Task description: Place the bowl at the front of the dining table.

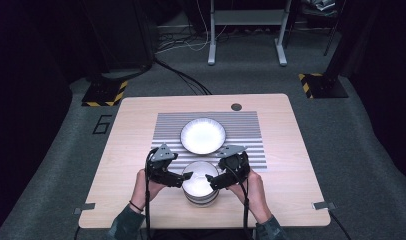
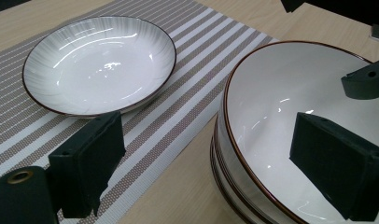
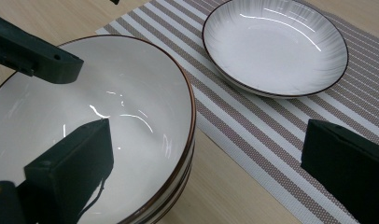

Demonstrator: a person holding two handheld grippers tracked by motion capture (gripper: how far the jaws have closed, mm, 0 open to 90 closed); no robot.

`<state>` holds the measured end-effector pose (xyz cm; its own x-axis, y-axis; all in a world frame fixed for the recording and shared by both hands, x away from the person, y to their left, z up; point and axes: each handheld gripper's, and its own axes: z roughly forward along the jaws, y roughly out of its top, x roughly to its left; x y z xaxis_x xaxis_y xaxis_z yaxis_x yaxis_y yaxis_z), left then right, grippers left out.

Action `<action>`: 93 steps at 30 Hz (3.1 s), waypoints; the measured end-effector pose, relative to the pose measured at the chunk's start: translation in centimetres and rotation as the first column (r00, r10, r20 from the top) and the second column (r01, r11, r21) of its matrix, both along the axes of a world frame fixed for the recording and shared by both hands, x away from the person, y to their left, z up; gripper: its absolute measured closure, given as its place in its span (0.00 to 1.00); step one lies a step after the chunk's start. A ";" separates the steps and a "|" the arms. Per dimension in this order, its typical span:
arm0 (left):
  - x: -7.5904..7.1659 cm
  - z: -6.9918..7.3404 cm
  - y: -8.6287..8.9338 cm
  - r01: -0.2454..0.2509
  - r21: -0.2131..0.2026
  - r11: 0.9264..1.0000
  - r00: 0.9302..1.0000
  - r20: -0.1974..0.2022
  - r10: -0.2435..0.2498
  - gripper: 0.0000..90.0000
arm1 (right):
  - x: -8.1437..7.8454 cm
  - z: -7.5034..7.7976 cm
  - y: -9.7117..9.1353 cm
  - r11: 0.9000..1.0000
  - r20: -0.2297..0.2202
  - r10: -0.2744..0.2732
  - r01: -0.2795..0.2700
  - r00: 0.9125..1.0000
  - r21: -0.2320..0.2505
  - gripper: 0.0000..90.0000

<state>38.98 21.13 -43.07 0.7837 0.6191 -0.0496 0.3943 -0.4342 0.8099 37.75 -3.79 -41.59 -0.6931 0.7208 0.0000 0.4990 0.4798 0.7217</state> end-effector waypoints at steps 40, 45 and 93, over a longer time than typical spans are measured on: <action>0.1 -1.6 -2.7 0.042 0.105 0.994 0.988 -0.154 -0.025 0.40 | 0.2 -1.8 2.6 0.998 -0.065 0.043 -0.046 0.997 -0.045 0.59; -0.3 -1.5 -2.8 0.045 0.112 0.993 0.989 -0.144 -0.029 0.60 | 0.1 -2.0 2.4 0.998 -0.037 0.003 -0.005 0.999 -0.060 0.74; -2.9 -0.3 -2.5 -0.080 0.096 0.992 0.985 0.162 0.063 0.93 | -2.9 -0.7 3.1 0.996 0.261 -0.030 0.051 0.965 -0.072 0.91</action>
<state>36.13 18.67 -43.36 0.7302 0.6692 0.1378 0.2974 -0.4928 0.8178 34.83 -0.70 -42.25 -0.6323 0.7388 -0.2332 0.3193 0.5227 0.7904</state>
